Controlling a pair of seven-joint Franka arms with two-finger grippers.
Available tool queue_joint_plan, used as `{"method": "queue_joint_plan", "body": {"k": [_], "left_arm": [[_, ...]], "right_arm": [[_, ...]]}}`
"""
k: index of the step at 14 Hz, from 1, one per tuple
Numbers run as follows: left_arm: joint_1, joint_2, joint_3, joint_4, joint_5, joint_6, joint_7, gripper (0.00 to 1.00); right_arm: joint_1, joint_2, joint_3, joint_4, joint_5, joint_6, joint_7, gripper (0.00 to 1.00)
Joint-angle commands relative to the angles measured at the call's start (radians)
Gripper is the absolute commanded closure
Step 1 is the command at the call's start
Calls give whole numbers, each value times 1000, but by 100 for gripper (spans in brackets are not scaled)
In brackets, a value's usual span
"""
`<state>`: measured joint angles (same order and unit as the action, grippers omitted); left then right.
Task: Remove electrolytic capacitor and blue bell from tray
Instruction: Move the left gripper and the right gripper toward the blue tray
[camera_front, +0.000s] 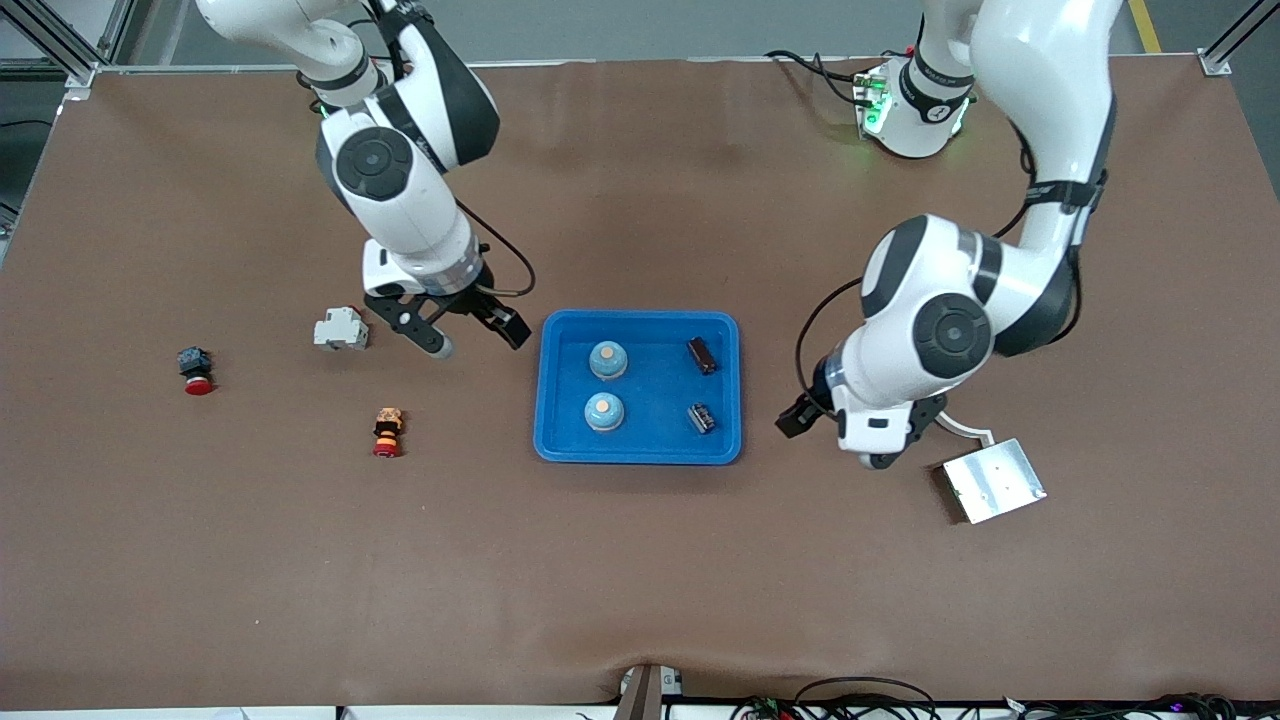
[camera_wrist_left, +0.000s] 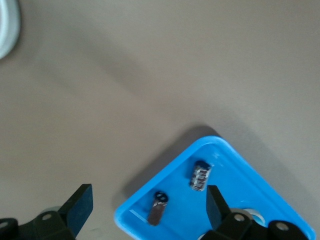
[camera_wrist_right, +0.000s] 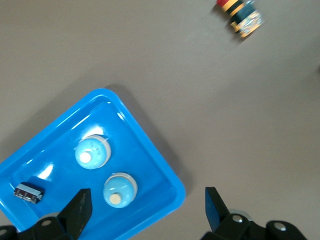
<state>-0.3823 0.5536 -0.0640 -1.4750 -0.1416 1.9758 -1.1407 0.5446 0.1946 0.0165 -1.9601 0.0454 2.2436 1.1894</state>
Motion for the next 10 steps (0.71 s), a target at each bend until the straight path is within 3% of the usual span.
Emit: {"method": "queue_joint_plan", "body": {"k": [1,4,10], "left_arm": [[-35,63,9,38,-7,50,-25,0],[-50,118,7,64,-9,110,-25,0],[-104,187,9,87,-7,210,-21,0]], "right_arm": [[38,63,-10,20,5,75,59,0],[75,150,-12,50,-8,148,129,0],[98,336,-13,203,-21,149,163,0]]}}
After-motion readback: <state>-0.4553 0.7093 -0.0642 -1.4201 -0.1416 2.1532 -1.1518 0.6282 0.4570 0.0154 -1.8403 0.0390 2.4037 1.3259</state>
